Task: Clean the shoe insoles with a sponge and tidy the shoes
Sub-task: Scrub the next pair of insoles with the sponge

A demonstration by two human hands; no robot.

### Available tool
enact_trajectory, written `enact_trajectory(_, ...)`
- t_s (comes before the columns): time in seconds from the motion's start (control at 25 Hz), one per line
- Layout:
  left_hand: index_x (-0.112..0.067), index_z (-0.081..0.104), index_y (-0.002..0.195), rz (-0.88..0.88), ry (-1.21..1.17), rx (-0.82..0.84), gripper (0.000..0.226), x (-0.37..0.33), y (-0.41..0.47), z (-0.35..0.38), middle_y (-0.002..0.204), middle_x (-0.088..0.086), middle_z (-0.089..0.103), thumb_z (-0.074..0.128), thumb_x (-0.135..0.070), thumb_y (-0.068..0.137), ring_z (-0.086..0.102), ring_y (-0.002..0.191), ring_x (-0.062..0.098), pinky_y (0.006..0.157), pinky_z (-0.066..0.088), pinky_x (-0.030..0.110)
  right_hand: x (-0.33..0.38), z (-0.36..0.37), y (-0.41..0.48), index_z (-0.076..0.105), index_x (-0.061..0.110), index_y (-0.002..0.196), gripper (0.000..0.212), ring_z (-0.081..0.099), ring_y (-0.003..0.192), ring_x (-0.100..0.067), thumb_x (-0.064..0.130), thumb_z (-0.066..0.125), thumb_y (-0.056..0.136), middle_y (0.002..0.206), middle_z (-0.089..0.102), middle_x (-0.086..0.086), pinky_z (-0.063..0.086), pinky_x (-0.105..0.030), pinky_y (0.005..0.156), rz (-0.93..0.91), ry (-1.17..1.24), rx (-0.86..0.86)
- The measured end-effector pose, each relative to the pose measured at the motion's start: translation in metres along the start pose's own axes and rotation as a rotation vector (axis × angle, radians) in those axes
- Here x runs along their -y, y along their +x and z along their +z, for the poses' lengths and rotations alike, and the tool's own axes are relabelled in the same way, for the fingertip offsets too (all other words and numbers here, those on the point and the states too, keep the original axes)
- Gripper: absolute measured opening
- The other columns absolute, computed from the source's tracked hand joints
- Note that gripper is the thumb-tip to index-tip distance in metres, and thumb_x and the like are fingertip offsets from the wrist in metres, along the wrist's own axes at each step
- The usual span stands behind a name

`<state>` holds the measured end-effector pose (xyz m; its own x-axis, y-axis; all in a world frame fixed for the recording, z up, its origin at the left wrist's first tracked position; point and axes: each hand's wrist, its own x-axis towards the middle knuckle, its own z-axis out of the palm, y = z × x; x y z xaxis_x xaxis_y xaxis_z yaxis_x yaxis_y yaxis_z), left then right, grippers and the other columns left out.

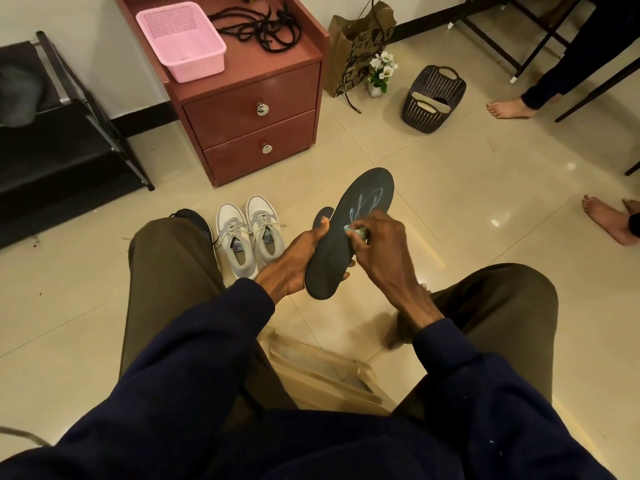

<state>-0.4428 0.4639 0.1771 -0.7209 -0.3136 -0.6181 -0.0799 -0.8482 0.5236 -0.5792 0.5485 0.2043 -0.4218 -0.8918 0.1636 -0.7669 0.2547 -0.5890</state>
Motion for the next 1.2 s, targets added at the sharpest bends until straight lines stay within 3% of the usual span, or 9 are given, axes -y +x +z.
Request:
enact_trajectory(0.12,-0.013,0.072,0.111,0.046,-0.071,-0.036,0.048,-0.001,-0.001,-0.002,0.094,0.007,0.077,0.042,-0.051,0.106,0.073,0.076,0.021,0.067,0.062,0.034,0.017,0.010,-0.012,0.080,0.013,0.088,0.006,0.050,0.065,-0.003,0.016,0.083,0.083,0.078,0.064,0.005,0.037,-0.010,0.063,-0.138,0.089,0.192)
enact_trajectory(0.32,-0.008,0.064,0.124,0.027,0.008,0.001,0.061,-0.002,-0.004,0.003,0.104,0.016,0.072,0.034,-0.058,0.106,0.066,0.081,0.027,0.071,0.057,0.039,-0.009,-0.002,0.004,0.079,0.011,0.095,0.011,0.053,0.074,-0.006,0.020,0.077,0.090,0.090,0.070,-0.004,0.032,0.001,0.065,0.050,-0.060,-0.057)
enact_trajectory(0.52,-0.015,0.069,0.120,0.041,-0.023,-0.040,0.052,-0.003,-0.002,-0.004,0.101,0.010,0.074,0.042,-0.056,0.105,0.071,0.076,0.023,0.068,0.061,0.038,0.011,0.011,-0.010,0.081,0.013,0.091,0.005,0.052,0.071,-0.003,0.015,0.080,0.086,0.084,0.066,0.001,0.040,-0.014,0.067,-0.119,0.102,0.139)
enact_trajectory(0.76,-0.008,0.066,0.123,0.014,0.087,0.010,0.064,-0.001,-0.003,0.001,0.108,0.016,0.072,0.032,-0.059,0.105,0.065,0.082,0.027,0.072,0.056,0.038,-0.016,-0.002,0.002,0.079,0.011,0.099,0.011,0.054,0.081,-0.008,0.018,0.075,0.091,0.095,0.065,-0.005,0.046,-0.013,0.070,0.034,-0.041,-0.108)
enact_trajectory(0.84,-0.009,0.068,0.118,-0.002,0.055,-0.013,0.060,-0.001,-0.004,0.002,0.097,0.014,0.073,0.036,-0.059,0.105,0.067,0.076,0.026,0.068,0.057,0.038,-0.005,0.004,-0.005,0.080,0.011,0.097,0.009,0.055,0.078,-0.008,0.014,0.076,0.090,0.091,0.065,-0.003,0.042,-0.010,0.069,-0.038,0.058,-0.031)
enact_trajectory(0.96,-0.011,0.071,0.108,0.000,-0.007,-0.045,0.053,-0.002,-0.003,-0.002,0.087,0.011,0.073,0.043,-0.056,0.104,0.069,0.070,0.023,0.067,0.059,0.037,0.014,0.017,-0.015,0.081,0.010,0.094,0.006,0.055,0.075,-0.009,0.011,0.078,0.087,0.087,0.064,-0.003,0.044,-0.017,0.068,-0.179,0.088,0.116)
enact_trajectory(1.08,-0.008,0.065,0.126,0.009,0.038,-0.002,0.061,-0.002,-0.002,-0.003,0.108,0.016,0.071,0.038,-0.059,0.104,0.067,0.083,0.028,0.072,0.058,0.041,-0.003,0.004,0.003,0.080,0.010,0.097,0.009,0.054,0.079,-0.007,0.016,0.077,0.090,0.092,0.066,-0.004,0.041,-0.007,0.071,-0.078,-0.008,-0.039)
enact_trajectory(1.2,-0.006,0.064,0.130,0.002,0.092,0.026,0.066,0.002,-0.003,0.001,0.113,0.018,0.072,0.033,-0.059,0.106,0.067,0.086,0.029,0.074,0.058,0.040,-0.019,-0.005,0.004,0.080,0.012,0.094,0.008,0.057,0.079,-0.010,0.018,0.075,0.091,0.090,0.069,-0.004,0.051,-0.025,0.071,0.052,-0.036,-0.162)
